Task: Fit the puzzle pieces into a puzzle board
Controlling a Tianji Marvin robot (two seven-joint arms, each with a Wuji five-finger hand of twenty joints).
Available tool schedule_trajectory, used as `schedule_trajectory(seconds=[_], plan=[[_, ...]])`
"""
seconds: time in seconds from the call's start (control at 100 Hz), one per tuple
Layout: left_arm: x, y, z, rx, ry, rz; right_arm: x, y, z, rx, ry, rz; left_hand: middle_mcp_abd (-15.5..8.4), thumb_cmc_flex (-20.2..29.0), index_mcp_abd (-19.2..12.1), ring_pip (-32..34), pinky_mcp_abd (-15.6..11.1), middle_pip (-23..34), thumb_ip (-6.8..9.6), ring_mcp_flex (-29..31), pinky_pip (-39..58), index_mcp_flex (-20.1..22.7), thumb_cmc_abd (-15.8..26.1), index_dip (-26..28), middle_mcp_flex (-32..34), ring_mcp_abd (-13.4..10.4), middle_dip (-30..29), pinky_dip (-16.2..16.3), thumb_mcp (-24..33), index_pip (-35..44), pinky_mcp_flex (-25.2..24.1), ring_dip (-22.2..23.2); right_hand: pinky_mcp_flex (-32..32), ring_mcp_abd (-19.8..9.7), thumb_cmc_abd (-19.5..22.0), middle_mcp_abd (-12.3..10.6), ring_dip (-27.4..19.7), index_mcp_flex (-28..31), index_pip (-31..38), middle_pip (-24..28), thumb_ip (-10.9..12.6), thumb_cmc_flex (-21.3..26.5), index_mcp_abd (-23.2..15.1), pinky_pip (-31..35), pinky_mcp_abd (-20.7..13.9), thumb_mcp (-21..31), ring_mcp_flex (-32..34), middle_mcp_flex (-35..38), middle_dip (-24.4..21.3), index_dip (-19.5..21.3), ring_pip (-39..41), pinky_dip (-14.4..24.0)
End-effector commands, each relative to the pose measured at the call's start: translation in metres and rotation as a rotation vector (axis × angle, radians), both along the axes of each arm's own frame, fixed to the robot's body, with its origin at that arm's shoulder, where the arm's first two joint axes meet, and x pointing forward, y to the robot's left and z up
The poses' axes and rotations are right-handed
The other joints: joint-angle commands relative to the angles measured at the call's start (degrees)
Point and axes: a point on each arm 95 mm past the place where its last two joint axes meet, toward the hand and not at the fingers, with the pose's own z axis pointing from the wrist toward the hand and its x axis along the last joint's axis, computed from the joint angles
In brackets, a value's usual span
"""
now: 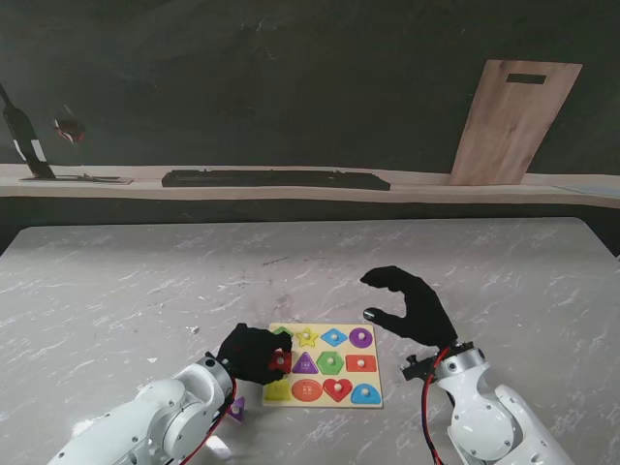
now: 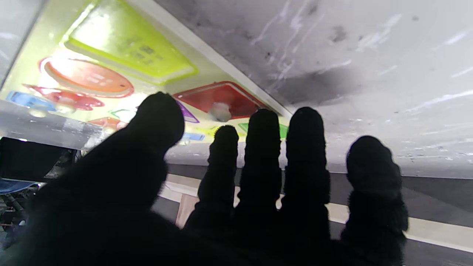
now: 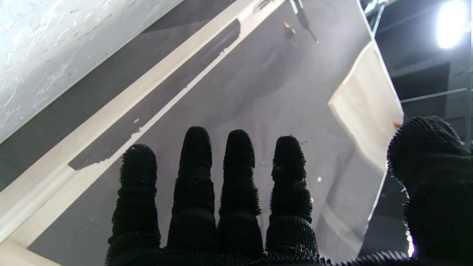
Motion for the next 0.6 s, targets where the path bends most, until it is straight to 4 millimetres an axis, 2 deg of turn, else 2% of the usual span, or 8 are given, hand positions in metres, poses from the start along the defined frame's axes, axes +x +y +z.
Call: schedule_trajectory(seconds=[0.0, 0.11, 0.15, 0.25, 0.4, 0.59], plan=[[-0.002, -0.002, 0.003, -0.023, -0.006, 0.004, -0.002, 0.003, -0.002, 0.002, 0.001, 0.003, -0.5, -2.2, -0.92, -0.32, -10.28, 1.73, 1.82, -1.09, -0.15, -2.63, 0.58, 0.51, -1.11, -1.46, -0.55, -0.03, -1.53, -0.55, -0.58, 1.11, -0.68, 0.03, 0.85, 0.01, 0.58, 0.61, -0.39, -0.15, 0.37, -1.8, -1.47, 0.24, 0.34, -1.21, 1.43, 1.12, 0.45, 0.54, 0.19, 0.81], [-0.004, 0.001, 0.009, -0.055, -0.027, 0.013, -0.001, 0.003, -0.002, 0.001, -0.001, 0.003, -0.35, -3.67, -0.54, -0.52, -10.37, 1.51, 1.73, -1.36, -0.35, -2.92, 2.21, 0.38, -1.57, -1.4, -0.87, -0.08, -3.46, -1.02, -0.88, 1.13, -0.63, 0.03, 0.89, 0.05, 0.57, 0.61, -0.42, -0.19, 0.38, -1.76, -1.47, 0.27, 0.3, -1.19, 1.41, 1.06, 0.43, 0.52, 0.18, 0.82], [-0.004, 0.003, 0.012, -0.066, -0.038, 0.019, -0.001, 0.003, -0.002, 0.0, -0.001, 0.002, -0.12, -3.58, 0.46, -0.96, -10.52, 1.12, 2.0, -1.81, -0.72, -2.81, 3.84, 0.3, -2.06, -1.15, -1.21, -0.16, -6.12, -1.43, -1.37, 1.19, -0.59, 0.05, 0.89, 0.05, 0.58, 0.55, -0.43, -0.21, 0.37, -1.83, -1.54, 0.3, 0.32, -1.23, 1.39, 1.01, 0.43, 0.52, 0.18, 0.83], [-0.006, 0.012, 0.022, -0.08, -0.081, 0.035, 0.0, 0.004, -0.002, -0.004, -0.002, 0.001, 0.49, -2.84, 2.17, -2.27, -10.69, -0.49, 2.23, -3.09, -1.72, -2.25, 5.14, 0.0, -3.41, -0.91, -1.97, -0.42, -7.47, -2.09, -2.75, 1.01, -0.53, -0.07, 0.93, 0.18, 0.57, 0.32, -0.5, -0.45, 0.37, -1.96, -1.49, 0.35, 0.32, -1.26, 1.26, 0.35, 0.36, 0.51, 0.15, 0.84], [-0.012, 0.033, 0.037, -0.085, -0.125, 0.053, 0.001, 0.009, -0.003, -0.018, -0.005, 0.006, 2.26, -0.85, 2.8, -4.88, -10.46, -5.87, 2.54, -5.3, -3.61, -1.74, 7.27, -0.33, -6.3, -0.06, -5.59, -0.79, -10.09, -2.79, -5.26, 0.88, -0.37, -0.09, 1.04, 0.17, 0.61, -0.01, -0.55, -0.56, 0.38, -2.22, -1.44, 0.51, 0.27, -1.2, 1.11, -0.45, 0.34, 0.5, 0.22, 0.89], [-0.023, 0.066, 0.049, -0.099, -0.121, 0.097, 0.001, 0.015, -0.003, -0.05, -0.005, 0.015, 4.24, 1.13, 3.76, -7.35, -9.82, -10.98, 2.8, -6.98, -5.31, 0.91, 8.6, -1.61, -8.3, 1.13, -10.26, -1.01, -12.31, -5.16, -7.47, 0.76, -0.34, -0.12, 1.17, 0.1, 0.64, -0.12, -0.47, -0.45, 0.39, -2.43, -1.46, 0.6, 0.25, -1.14, 1.12, -0.64, 0.38, 0.52, 0.33, 0.9]])
